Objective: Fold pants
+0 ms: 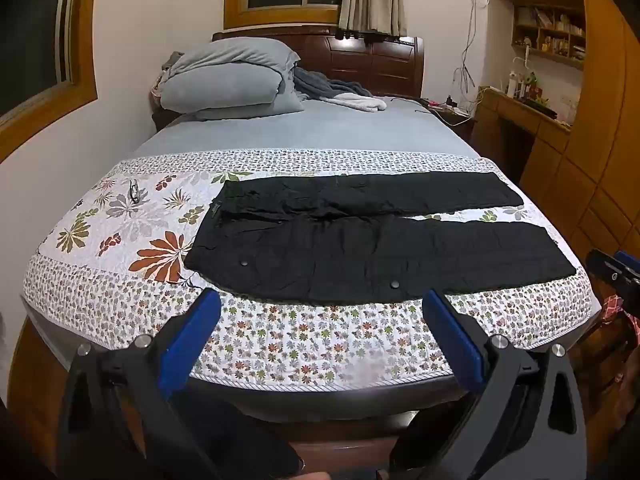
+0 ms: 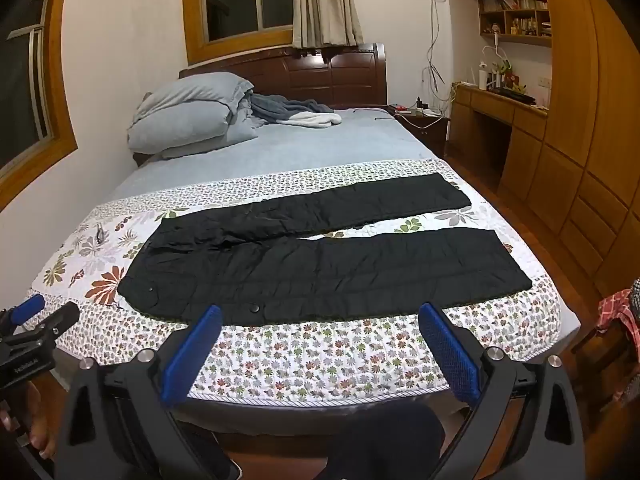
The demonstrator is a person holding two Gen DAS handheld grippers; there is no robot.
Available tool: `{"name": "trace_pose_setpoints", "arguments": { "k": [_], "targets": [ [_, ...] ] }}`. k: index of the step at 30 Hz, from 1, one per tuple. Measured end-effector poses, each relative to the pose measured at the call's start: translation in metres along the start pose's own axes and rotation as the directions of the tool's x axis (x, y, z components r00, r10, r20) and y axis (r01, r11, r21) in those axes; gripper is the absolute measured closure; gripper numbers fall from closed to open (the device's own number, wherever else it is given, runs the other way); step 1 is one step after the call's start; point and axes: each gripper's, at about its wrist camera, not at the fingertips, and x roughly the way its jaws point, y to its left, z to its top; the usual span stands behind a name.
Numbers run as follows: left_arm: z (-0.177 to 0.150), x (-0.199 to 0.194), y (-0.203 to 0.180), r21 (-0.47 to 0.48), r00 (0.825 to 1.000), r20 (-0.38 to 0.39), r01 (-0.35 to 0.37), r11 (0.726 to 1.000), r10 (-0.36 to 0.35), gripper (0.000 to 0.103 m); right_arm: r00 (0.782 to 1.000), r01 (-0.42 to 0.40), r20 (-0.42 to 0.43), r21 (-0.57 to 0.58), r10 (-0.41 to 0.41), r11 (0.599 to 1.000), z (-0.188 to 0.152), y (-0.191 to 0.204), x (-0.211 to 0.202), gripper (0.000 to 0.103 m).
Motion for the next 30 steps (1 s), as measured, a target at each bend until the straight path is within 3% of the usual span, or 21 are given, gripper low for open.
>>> {"name": "trace_pose_setpoints", "arguments": {
  "k": [30],
  "targets": [
    [0.0031,-0.0038,0.0008,0.003,1.0,0.005,-0.014,1.0,0.014,0.003,1.0,-0.002,0.002,0.0,0.002,1.0,0.0025,-0.0007,-0.0033,0.003]
  ]
}}
